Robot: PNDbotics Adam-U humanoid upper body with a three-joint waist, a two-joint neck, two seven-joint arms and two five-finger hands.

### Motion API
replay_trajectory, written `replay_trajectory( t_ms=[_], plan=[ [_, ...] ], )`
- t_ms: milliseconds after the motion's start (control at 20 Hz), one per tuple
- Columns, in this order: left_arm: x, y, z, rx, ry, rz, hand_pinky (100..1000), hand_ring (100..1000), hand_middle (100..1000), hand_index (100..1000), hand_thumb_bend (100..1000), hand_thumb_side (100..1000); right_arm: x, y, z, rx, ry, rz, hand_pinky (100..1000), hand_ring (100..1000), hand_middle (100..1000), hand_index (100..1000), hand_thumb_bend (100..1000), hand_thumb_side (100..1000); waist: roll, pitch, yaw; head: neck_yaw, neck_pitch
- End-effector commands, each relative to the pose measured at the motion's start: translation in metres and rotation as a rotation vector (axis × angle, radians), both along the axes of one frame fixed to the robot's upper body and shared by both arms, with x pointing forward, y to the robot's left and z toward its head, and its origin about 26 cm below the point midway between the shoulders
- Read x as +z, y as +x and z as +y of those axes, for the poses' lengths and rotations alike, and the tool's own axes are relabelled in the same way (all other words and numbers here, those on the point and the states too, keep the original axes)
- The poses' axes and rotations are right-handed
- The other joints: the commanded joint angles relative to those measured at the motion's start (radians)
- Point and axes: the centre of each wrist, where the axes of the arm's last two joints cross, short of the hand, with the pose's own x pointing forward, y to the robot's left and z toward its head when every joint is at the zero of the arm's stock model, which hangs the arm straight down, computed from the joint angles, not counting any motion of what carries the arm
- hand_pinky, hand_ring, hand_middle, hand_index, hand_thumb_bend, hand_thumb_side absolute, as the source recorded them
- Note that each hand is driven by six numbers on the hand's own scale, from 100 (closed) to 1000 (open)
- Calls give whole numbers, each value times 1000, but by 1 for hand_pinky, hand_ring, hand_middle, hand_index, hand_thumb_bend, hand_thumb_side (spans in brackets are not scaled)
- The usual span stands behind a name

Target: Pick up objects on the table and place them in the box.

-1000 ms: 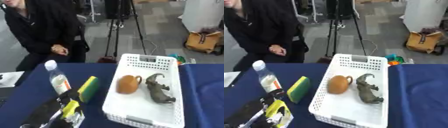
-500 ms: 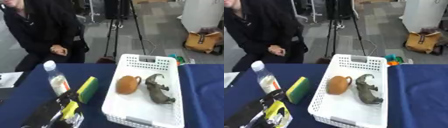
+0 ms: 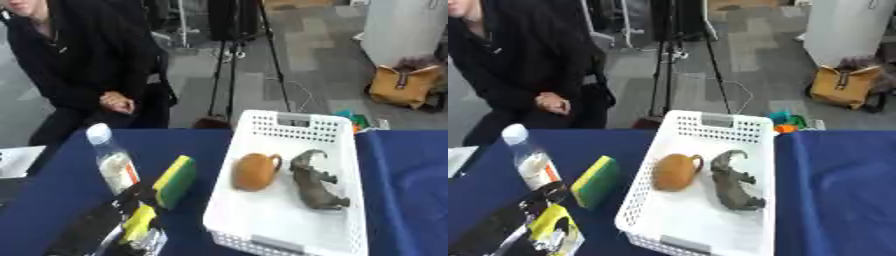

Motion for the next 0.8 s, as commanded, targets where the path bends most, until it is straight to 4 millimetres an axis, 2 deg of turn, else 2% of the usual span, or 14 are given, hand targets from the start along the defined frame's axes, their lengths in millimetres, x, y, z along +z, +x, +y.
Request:
replay_trajectory(
  t_ms=[50,800],
  plan=[
    [1,-1,2,14,17,0,729,877,1000,1000,100,1000,9,-4,2,13,-12,-36,421,387,323,469,100,952,-4,-13,-1,1,-16],
    [-4,3,3,10,6,8,690,854,1000,1000,100,1000,10,-4,2,22,-7,-34,425,387,323,471,100,950,-4,-10,-2,0,-22]
  ],
)
